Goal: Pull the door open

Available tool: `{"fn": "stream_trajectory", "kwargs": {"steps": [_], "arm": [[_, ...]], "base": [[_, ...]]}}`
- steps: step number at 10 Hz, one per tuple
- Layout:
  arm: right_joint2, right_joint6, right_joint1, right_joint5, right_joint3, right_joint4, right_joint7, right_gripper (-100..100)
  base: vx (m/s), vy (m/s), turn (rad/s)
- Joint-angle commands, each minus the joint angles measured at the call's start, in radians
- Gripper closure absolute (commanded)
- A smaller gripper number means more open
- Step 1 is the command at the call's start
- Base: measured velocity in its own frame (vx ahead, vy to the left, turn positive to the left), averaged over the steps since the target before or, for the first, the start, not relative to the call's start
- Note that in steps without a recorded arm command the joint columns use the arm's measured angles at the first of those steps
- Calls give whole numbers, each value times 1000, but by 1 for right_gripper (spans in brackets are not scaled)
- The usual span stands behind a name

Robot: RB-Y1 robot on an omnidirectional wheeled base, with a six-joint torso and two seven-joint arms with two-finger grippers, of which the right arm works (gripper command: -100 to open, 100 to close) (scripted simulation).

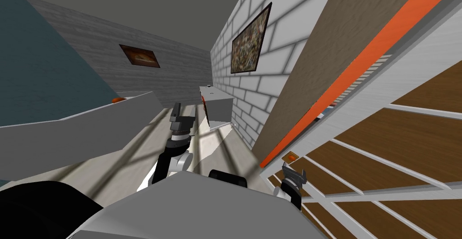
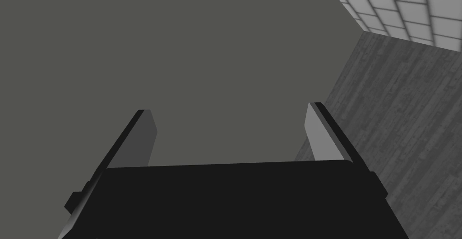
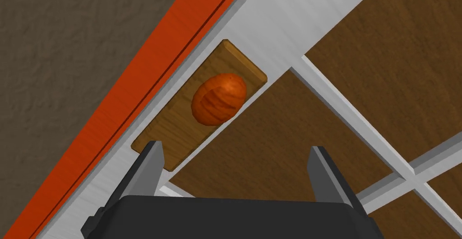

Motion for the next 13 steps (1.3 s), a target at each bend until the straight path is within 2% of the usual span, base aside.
{"fn": "stream_trajectory", "kwargs": {"steps": [1,2,4,7,8,9,13], "arm": [[4,-10,-20,-18,7,22,-50,-100],[4,-10,-20,-18,7,22,-57,-100],[17,-8,-40,-49,16,22,-123,-100],[24,-7,-50,-64,21,23,-182,-100],[30,-6,-59,-78,26,23,-221,-100],[30,-6,-59,-78,26,23,-223,-100],[47,-4,-84,-117,38,24,-337,-100]], "base": [[-52,-2,33],[-40,-3,20],[-57,-4,42],[-55,2,21],[-51,1,34],[-44,2,15],[-59,1,29]]}}
